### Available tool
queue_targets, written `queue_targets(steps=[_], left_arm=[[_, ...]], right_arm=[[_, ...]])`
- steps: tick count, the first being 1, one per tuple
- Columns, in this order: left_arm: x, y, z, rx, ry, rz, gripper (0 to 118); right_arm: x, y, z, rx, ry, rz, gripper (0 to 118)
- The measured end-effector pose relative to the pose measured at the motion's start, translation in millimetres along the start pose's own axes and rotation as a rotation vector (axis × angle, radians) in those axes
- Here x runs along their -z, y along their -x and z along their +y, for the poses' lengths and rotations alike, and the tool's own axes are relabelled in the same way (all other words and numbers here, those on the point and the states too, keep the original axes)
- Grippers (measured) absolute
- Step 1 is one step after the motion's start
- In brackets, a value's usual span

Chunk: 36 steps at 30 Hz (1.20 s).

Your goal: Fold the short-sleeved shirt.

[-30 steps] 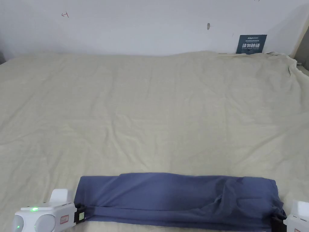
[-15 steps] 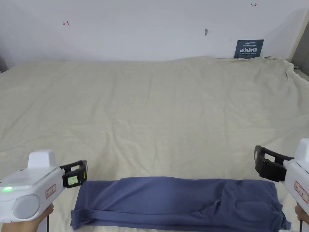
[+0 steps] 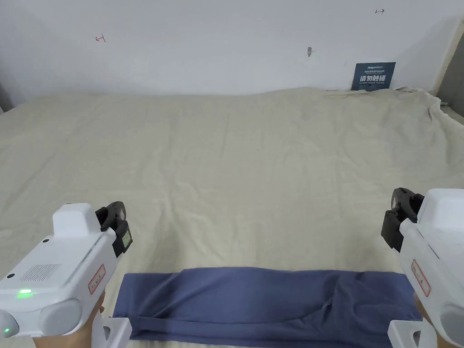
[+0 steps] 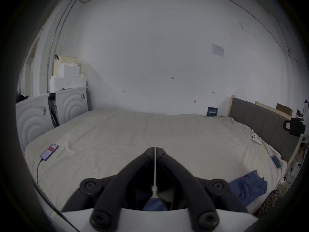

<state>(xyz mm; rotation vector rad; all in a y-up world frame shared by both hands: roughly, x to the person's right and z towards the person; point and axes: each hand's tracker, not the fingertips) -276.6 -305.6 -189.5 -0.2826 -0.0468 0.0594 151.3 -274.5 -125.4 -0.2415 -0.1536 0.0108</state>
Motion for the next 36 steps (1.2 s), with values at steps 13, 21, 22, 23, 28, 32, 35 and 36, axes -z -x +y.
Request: queue_targets(steps=[13,21,22,23,28,32,35,36], left_arm=[[18.5,30.8,-3.5,-0.062,0.167,-0.135,0],[56.4,90.4,-25.6,-0.188,0.387,-0.177,0],[63.1,99.3,-31.4,-0.212,0.418,-0.182,0],[68.6,106.2,-36.8,-0.235,0.451,-0.191,0],[98.0,136.9,-74.7,-0.292,0.589,-0.208,2],[114.9,150.7,-104.3,-0.382,0.703,-0.220,12],[119.7,149.8,-116.8,-0.382,0.716,-0.181,38],[119.2,147.5,-121.1,-0.374,0.721,-0.186,54]], right_arm=[[3.6,-2.5,-0.9,-0.025,0.022,-0.001,0],[12.7,-4.4,-5.0,-0.032,0.049,-0.013,0],[14.3,-4.4,-5.8,-0.033,0.054,-0.013,0],[15.7,-4.0,-6.6,-0.035,0.059,-0.014,0],[24.6,-2.5,-11.9,-0.047,0.088,-0.024,0],[31.1,0.1,-15.9,-0.054,0.113,-0.030,0],[35.6,1.1,-20.6,-0.052,0.133,-0.033,0],[37.1,1.7,-22.2,-0.051,0.140,-0.034,0]])
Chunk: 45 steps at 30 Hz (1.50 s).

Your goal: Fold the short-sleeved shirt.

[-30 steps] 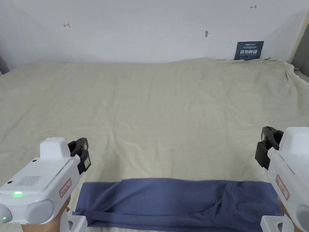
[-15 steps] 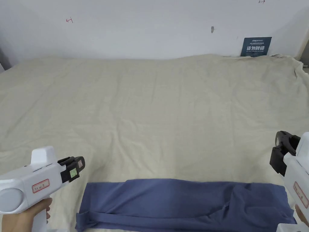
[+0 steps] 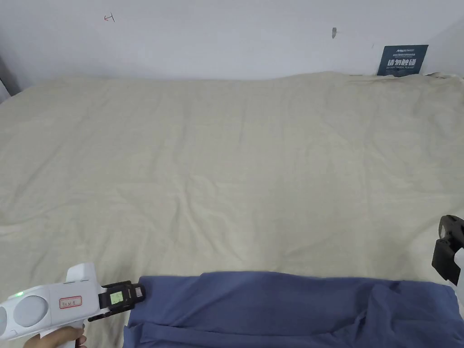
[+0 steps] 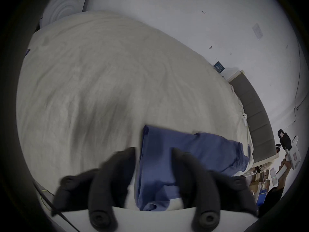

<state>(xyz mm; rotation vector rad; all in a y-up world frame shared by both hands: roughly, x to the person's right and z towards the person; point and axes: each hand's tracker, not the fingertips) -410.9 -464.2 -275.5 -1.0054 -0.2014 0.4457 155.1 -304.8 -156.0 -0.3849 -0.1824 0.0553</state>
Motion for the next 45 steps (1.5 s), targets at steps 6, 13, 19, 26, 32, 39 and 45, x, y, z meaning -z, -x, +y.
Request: queue_targets(steps=[6,13,19,26,32,39,45], left_arm=[[24.5,2.9,-4.8,-0.004,0.076,-0.004,79],[30.2,-7.7,-7.0,0.057,0.076,0.010,64],[37.8,-21.0,-9.8,0.147,0.093,0.067,16],[30.2,-42.9,-10.1,0.191,0.094,0.047,3],[-7.1,-42.0,15.8,0.160,0.048,0.062,3],[-51.8,-37.1,32.5,0.150,0.001,0.137,2],[-70.8,-46.0,33.8,0.112,0.026,0.173,2]], right_arm=[[5.8,1.7,-5.0,0.006,0.027,0.005,0],[7.9,0.2,-7.7,0.010,0.045,0.007,0],[5.8,-4.5,-8.8,0.021,0.046,0.002,0],[2.6,-11.5,-8.2,0.035,0.043,-0.009,0],[-1.8,-17.6,-4.9,0.030,0.031,-0.008,0],[-6.3,-21.3,-2.4,0.044,0.014,-0.010,0],[-10.8,-23.6,-2.1,0.039,0.005,-0.001,0]])
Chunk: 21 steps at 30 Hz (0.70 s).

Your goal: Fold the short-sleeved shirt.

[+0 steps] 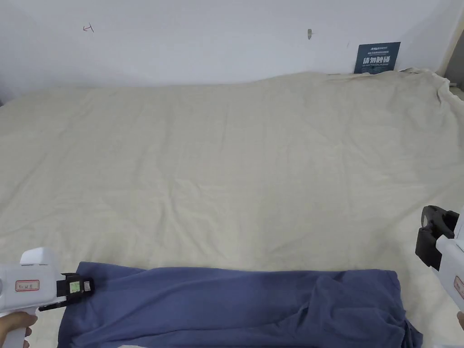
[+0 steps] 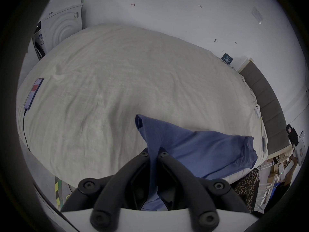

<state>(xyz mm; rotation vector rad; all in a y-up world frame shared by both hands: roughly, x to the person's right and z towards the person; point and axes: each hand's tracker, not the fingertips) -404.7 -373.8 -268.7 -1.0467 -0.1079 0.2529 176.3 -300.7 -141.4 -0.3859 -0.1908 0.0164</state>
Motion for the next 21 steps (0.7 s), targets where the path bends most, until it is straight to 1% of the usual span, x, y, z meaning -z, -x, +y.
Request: queue_targets(steps=[3,7,9,14,15,21], left_arm=[[-4.3,-25.5,0.0,-0.009,0.006,-0.039,2],[-2.1,-74.3,2.5,0.000,0.025,-0.178,2],[3.8,-102.2,2.6,0.032,0.041,-0.233,2],[36.2,-164.8,-1.3,0.079,0.091,-0.286,2],[53.4,-167.2,0.0,0.084,0.106,-0.296,2],[100.6,-220.5,-16.7,0.094,0.174,-0.327,2]], right_arm=[[-4.1,-1.6,-0.8,-0.002,-0.004,0.003,0],[-9.6,-3.6,-1.7,-0.002,-0.011,0.008,0],[-11.6,-5.1,-2.3,-0.002,-0.012,0.010,0],[-18.8,-10.5,-4.3,0.008,-0.016,0.010,0],[-20.4,-11.5,-4.8,0.010,-0.016,0.010,0],[-25.4,-19.2,-6.7,0.017,-0.017,-0.004,0]])
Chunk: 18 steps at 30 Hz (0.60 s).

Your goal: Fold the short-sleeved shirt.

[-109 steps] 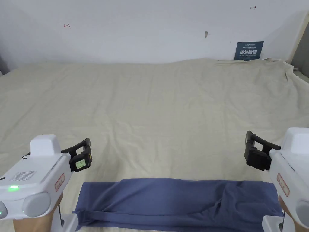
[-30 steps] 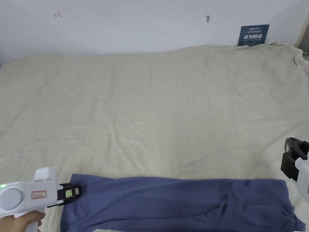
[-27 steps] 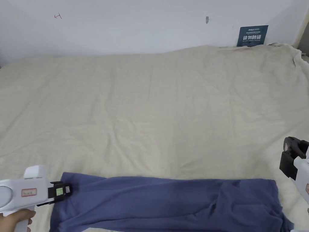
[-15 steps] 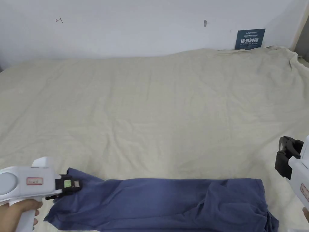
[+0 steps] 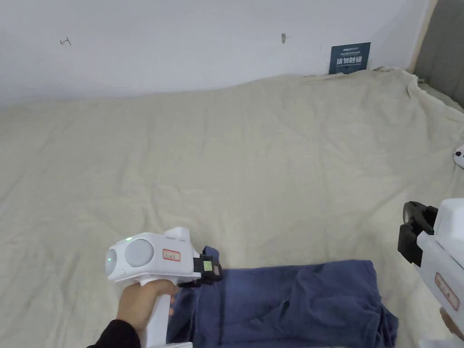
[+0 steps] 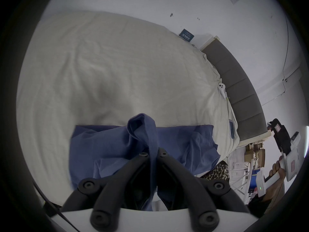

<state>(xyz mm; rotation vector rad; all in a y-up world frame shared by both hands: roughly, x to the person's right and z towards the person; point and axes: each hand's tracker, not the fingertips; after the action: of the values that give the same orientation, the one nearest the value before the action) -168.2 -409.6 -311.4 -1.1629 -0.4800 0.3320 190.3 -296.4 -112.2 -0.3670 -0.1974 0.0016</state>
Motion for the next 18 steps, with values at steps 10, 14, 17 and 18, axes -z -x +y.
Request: queue_targets(steps=[10,14,17,18], left_arm=[[55.9,-22.7,-13.9,0.061,0.048,0.105,69],[36.0,-29.2,-12.2,0.084,-0.006,0.077,103],[9.4,-30.4,-9.8,0.109,-0.062,0.038,103],[-3.4,-30.4,-10.3,0.125,-0.097,0.033,103]], right_arm=[[-5.5,-9.8,-2.7,-0.001,0.005,-0.022,0],[-6.6,-12.1,-3.3,0.006,0.006,-0.028,0],[-7.2,-12.0,-2.4,0.009,0.004,-0.029,0],[-7.6,-11.5,-1.7,0.009,0.002,-0.028,0]])
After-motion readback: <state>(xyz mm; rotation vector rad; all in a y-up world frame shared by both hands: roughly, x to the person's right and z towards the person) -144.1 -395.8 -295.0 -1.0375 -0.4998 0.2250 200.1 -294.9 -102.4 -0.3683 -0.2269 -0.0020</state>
